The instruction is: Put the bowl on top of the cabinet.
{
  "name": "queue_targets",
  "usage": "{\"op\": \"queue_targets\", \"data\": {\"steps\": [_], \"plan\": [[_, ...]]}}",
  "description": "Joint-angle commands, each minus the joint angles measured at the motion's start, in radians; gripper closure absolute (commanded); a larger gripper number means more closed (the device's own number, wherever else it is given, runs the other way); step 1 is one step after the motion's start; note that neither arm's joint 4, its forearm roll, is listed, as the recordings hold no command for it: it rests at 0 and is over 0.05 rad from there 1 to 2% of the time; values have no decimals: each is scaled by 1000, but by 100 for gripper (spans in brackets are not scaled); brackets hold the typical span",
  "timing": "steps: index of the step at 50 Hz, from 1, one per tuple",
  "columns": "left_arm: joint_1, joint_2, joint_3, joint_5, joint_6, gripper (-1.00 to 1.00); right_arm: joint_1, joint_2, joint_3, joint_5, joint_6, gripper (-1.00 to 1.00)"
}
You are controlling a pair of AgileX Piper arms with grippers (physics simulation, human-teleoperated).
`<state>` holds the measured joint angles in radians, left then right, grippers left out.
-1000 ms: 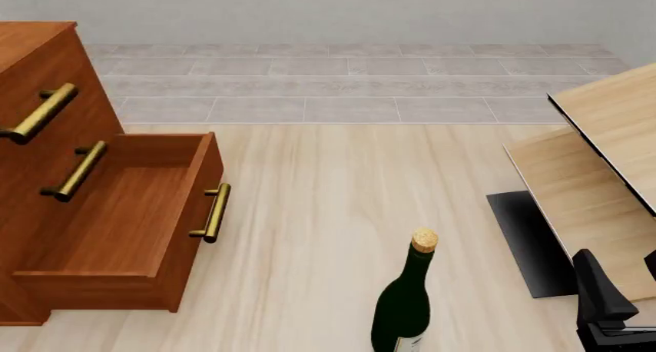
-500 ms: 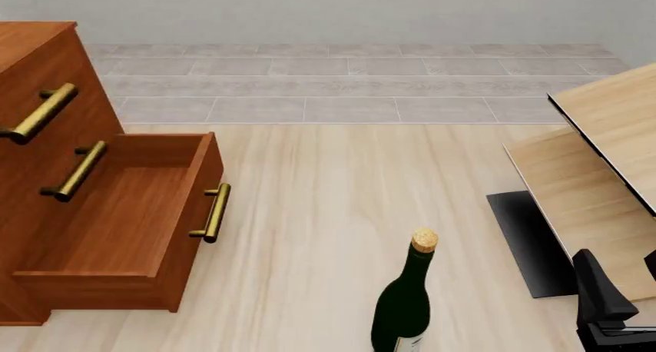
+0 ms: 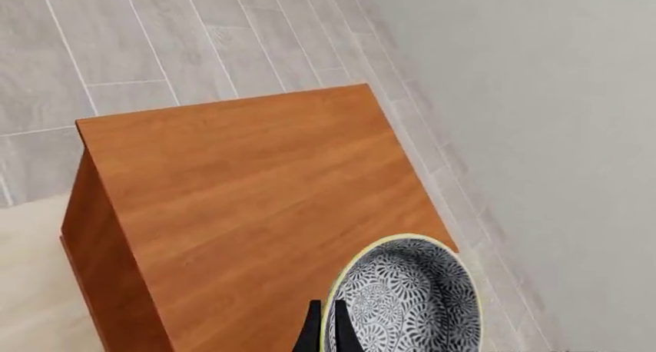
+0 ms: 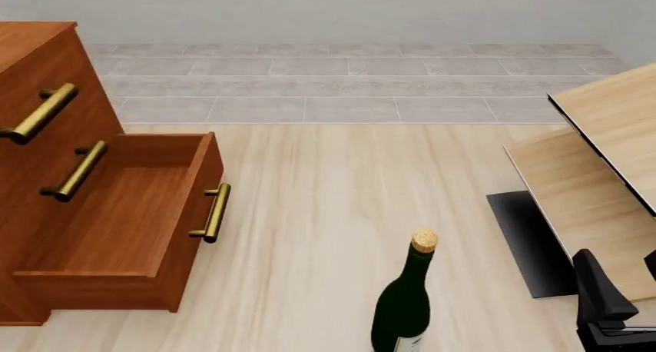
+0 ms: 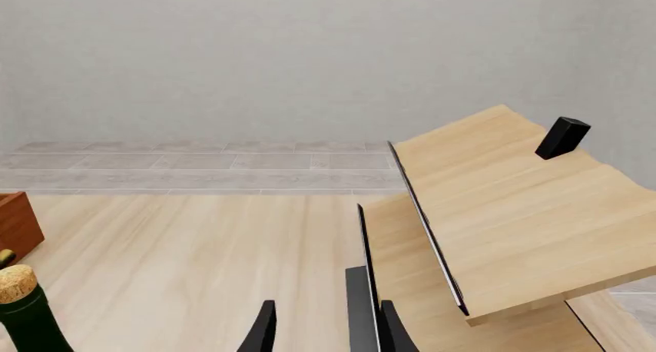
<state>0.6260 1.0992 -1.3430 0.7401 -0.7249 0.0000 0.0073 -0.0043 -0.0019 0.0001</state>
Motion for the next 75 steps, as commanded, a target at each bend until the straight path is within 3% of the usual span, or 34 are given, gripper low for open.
{"op": "queue_targets", "data": {"steps": [1, 75], "plan": [[-4, 26, 4, -30, 6, 100, 0, 0, 0, 0, 0, -100], [49, 156, 55, -168, 106, 100, 0, 0, 0, 0, 0, -100]]}}
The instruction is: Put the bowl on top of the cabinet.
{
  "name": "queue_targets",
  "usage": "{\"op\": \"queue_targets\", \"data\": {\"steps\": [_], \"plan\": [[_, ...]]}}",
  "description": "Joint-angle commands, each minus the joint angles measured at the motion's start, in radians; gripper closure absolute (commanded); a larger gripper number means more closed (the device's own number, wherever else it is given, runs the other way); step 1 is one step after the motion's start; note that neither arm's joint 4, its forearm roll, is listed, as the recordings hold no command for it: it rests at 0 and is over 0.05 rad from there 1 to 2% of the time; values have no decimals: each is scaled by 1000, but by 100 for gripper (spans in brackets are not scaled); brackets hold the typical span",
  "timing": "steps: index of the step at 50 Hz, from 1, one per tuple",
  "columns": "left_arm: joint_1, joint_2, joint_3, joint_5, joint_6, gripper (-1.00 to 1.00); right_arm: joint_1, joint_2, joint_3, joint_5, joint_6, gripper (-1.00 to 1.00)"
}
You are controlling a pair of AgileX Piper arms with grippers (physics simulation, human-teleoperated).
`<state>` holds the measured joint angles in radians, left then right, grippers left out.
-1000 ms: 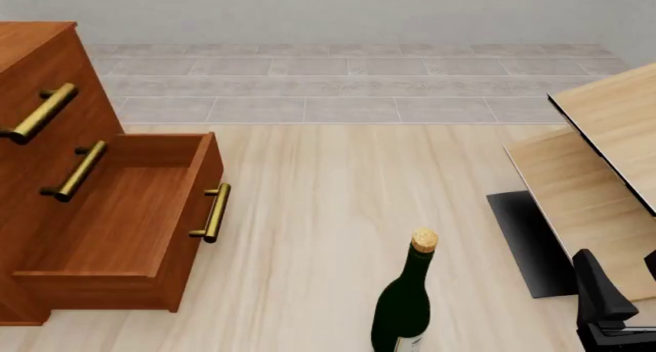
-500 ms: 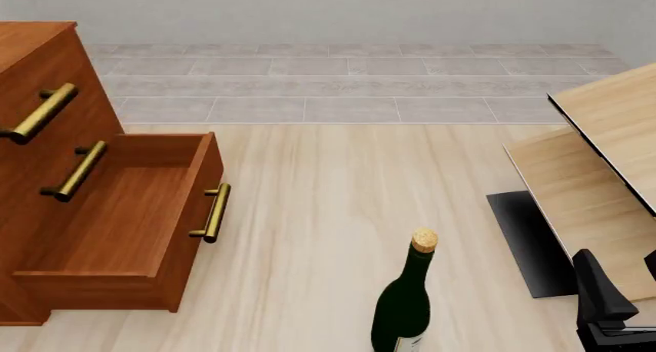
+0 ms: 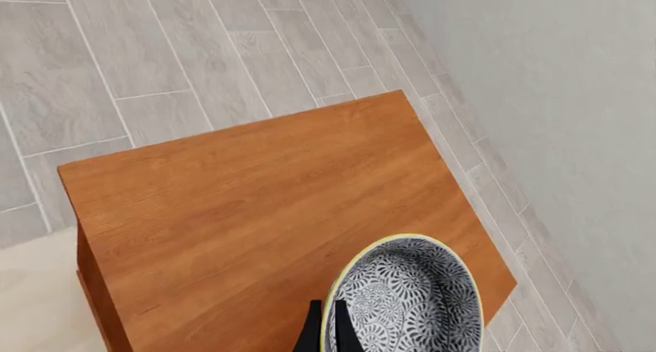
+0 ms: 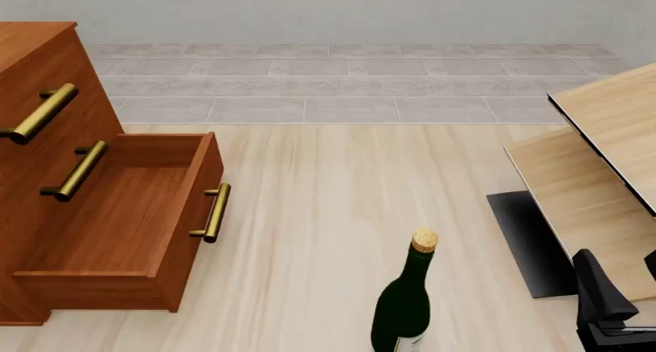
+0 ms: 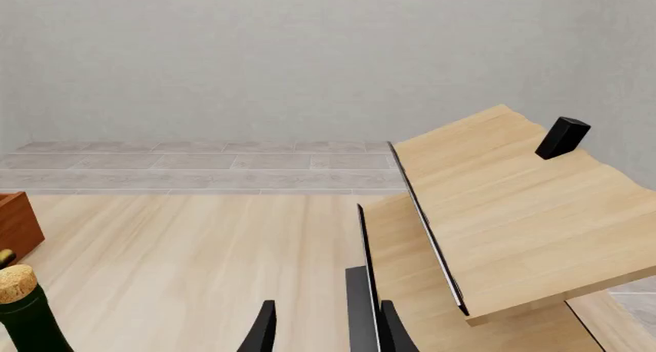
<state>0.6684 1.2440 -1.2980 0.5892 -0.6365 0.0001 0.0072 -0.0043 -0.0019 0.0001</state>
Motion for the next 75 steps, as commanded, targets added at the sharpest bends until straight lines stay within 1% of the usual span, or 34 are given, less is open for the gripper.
{"op": "queue_targets", "data": {"steps": [1, 24, 25, 27, 31, 32, 33, 34, 53, 58, 75], "plan": [[7, 12, 13, -20, 18, 100, 0, 0, 0, 0, 0, -100], [53, 12, 32, -42, 50, 100, 0, 0, 0, 0, 0, -100], [48, 16, 35, -42, 40, 100, 0, 0, 0, 0, 0, -100], [55, 11, 30, -45, 53, 100, 0, 0, 0, 0, 0, -100], [49, 12, 32, -44, 54, 100, 0, 0, 0, 0, 0, -100], [52, 10, 30, -41, 60, -100, 0, 0, 0, 0, 0, -100], [44, 16, 30, -37, 50, -100, 0, 0, 0, 0, 0, -100], [51, 6, 24, -44, 62, -100, 0, 0, 0, 0, 0, -100], [35, -49, -9, -9, 40, -100, 0, 0, 0, 0, 0, -100], [25, -91, -41, 9, 24, -100, 0, 0, 0, 0, 0, -100], [2, -165, -111, 56, -7, -100, 0, 1, 0, 0, 0, -100]]}}
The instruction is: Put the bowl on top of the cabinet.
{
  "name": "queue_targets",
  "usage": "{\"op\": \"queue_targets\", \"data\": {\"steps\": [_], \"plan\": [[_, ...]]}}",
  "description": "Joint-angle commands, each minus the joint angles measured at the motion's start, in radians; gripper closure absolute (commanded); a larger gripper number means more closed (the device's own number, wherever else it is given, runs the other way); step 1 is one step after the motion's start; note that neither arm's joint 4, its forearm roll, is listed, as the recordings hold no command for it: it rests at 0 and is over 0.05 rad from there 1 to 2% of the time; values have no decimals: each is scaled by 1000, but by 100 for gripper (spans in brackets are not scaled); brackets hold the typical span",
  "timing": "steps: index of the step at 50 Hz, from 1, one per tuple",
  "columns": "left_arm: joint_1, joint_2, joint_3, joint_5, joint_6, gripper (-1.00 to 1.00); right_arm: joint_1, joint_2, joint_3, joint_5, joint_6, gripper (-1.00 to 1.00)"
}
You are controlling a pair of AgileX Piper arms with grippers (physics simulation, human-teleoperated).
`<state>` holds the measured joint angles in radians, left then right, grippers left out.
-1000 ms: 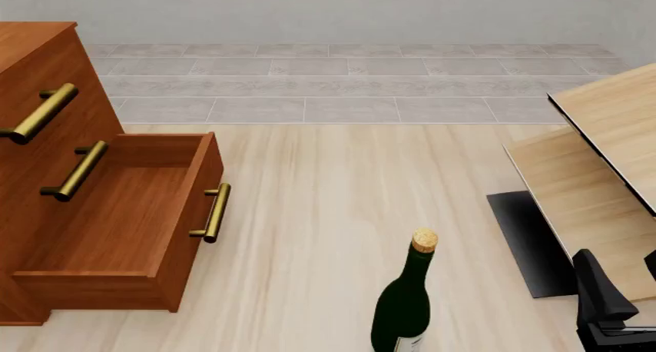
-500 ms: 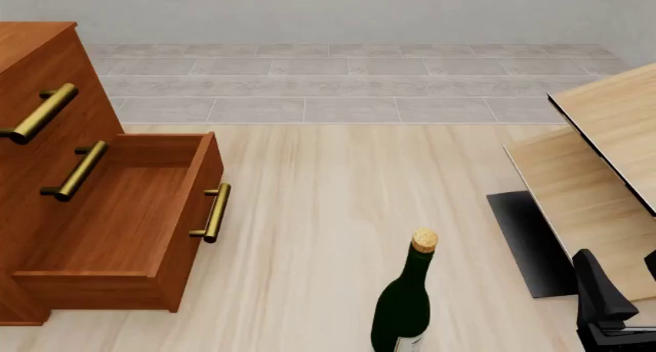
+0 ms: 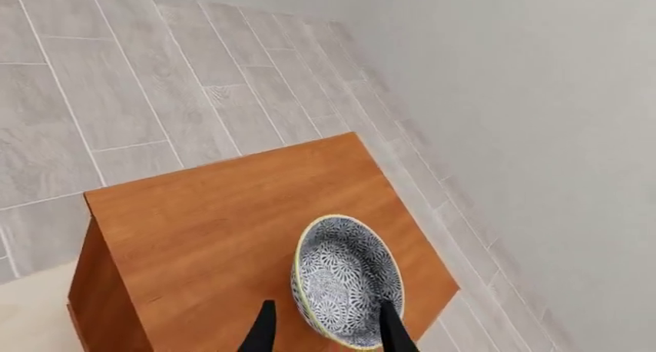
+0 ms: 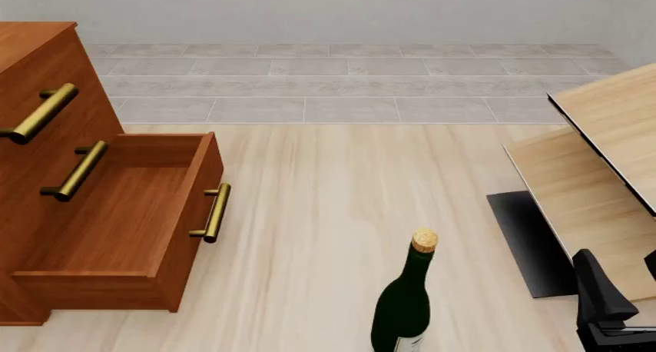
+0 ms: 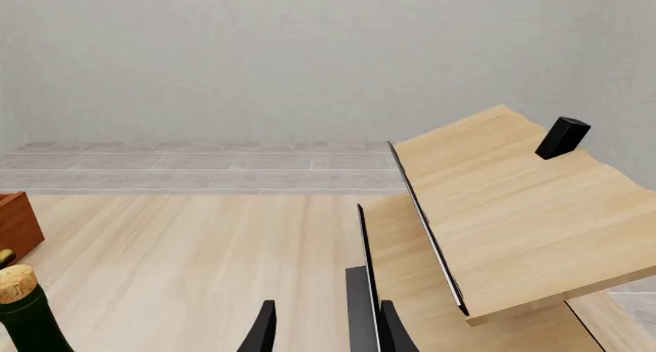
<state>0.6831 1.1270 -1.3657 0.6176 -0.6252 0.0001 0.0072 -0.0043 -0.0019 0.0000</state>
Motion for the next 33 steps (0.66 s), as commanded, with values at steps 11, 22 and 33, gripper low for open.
{"op": "queue_targets", "data": {"steps": [11, 22, 33], "plan": [[-10, -86, -69, 49, -35, -100, 0, 0, 0, 0, 0, -100], [-14, -123, -100, 63, -42, -100, 0, 0, 0, 0, 0, -100], [-45, -152, -141, 89, -56, -100, 0, 0, 0, 0, 0, -100]]}}
